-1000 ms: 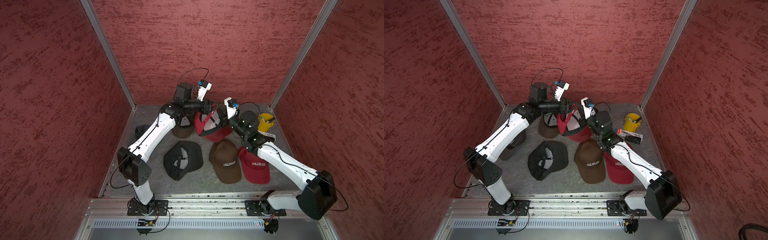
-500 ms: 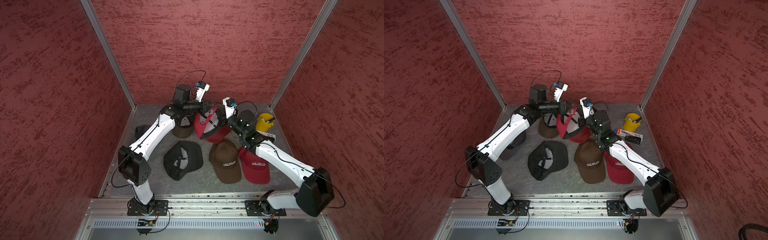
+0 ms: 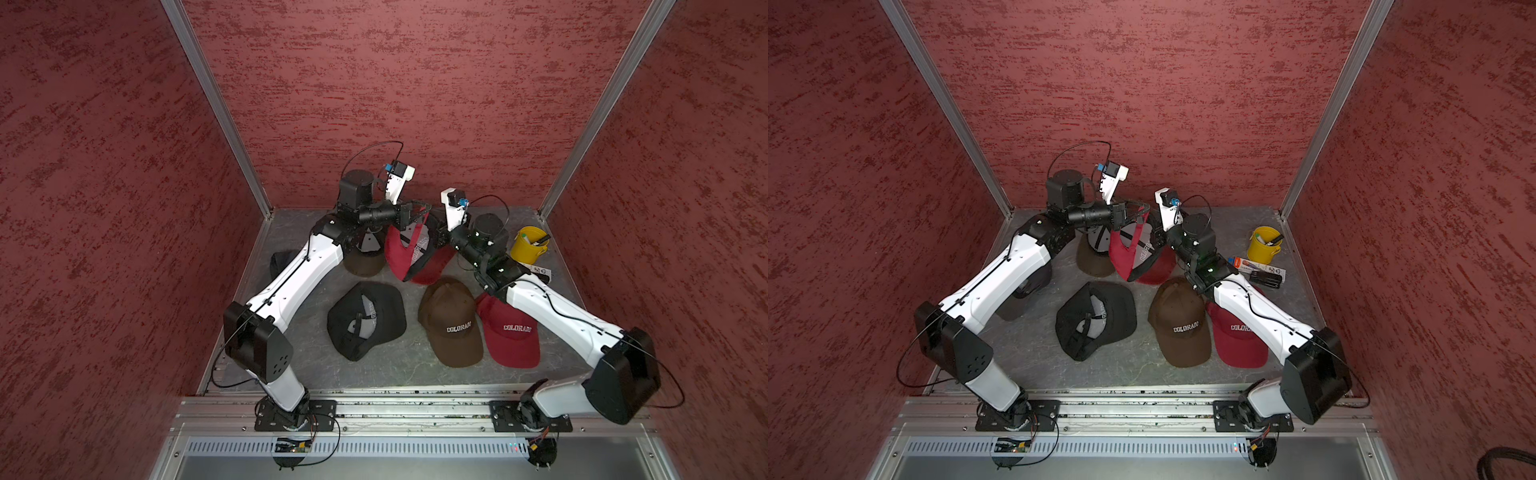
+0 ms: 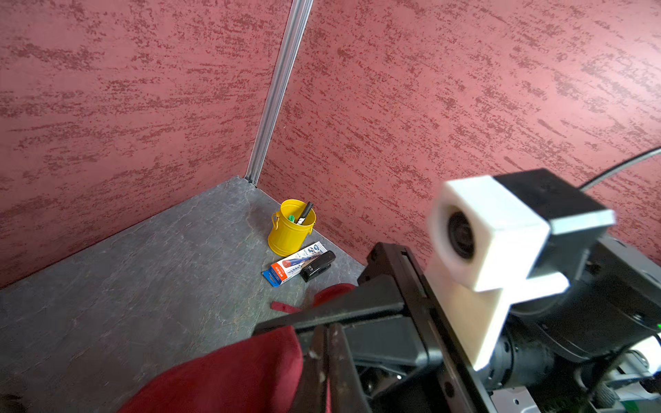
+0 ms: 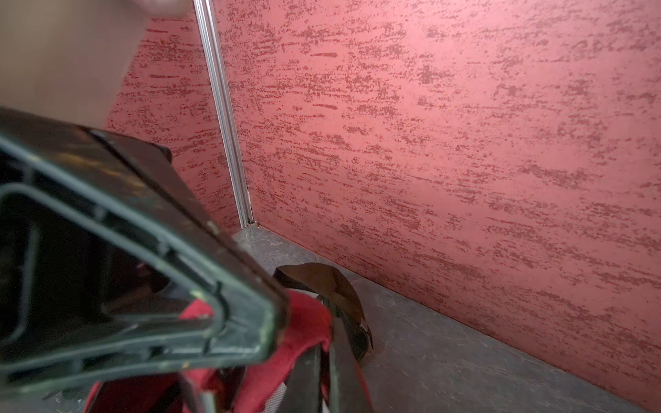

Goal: Open the adjustable buckle of the baseball cap
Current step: Open the adjustable buckle on the baseball cap.

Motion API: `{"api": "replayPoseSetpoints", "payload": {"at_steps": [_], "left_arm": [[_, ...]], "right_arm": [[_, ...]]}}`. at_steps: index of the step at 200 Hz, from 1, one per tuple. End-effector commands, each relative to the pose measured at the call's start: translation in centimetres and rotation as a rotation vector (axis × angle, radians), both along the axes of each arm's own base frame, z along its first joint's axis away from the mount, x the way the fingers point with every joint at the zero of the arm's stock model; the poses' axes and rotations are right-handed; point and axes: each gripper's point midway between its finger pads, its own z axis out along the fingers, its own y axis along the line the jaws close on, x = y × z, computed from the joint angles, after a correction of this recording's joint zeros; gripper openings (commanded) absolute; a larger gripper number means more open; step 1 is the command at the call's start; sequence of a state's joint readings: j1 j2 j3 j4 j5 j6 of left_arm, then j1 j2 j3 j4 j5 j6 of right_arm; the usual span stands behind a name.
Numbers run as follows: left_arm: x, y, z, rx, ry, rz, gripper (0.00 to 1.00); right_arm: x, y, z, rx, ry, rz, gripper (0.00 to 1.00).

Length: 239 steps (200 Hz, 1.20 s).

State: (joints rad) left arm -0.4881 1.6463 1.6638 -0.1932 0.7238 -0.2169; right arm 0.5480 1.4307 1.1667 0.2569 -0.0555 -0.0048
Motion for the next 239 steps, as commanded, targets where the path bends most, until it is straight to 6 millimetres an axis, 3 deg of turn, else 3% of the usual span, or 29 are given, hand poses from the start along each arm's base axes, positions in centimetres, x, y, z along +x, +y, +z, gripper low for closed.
{"api": "replayPoseSetpoints", "payload": {"at_steps": [1, 67, 76, 168, 194, 213, 239], "left_arm": [[-1.6, 0.2, 2.0, -0.036, -0.056, -0.037, 0.00], [-2.7, 0.4, 2.3, -0.045, -0.082, -0.064, 0.00], [-2.9, 0.4, 2.5, -0.047, -0.091, -0.068, 0.00], [-4.0, 1.0, 2.4, -0.045, -0.129, -0.063, 0.00], [-3.5, 1.3, 2.2, -0.038, -0.123, -0.033, 0.22], [-3.2, 1.6, 2.6, -0.042, -0.137, 0.002, 0.49], [-3.2, 2.5, 3.2, -0.049, -0.169, 0.053, 0.57]], "right_arm": [[0.5, -0.1, 0.8, 0.027, 0.008, -0.014, 0.00], [0.6, -0.1, 1.1, 0.048, 0.032, -0.008, 0.00], [1.2, 0.2, -0.2, 0.039, 0.058, -0.008, 0.00], [2.0, 0.2, -0.5, 0.078, 0.108, -0.003, 0.00], [1.8, 0.2, -0.1, 0.094, 0.103, 0.008, 0.00], [1.7, 0.2, 0.2, 0.103, 0.103, 0.012, 0.00], [1.6, 0.3, 0.0, 0.109, 0.117, 0.014, 0.00]]}}
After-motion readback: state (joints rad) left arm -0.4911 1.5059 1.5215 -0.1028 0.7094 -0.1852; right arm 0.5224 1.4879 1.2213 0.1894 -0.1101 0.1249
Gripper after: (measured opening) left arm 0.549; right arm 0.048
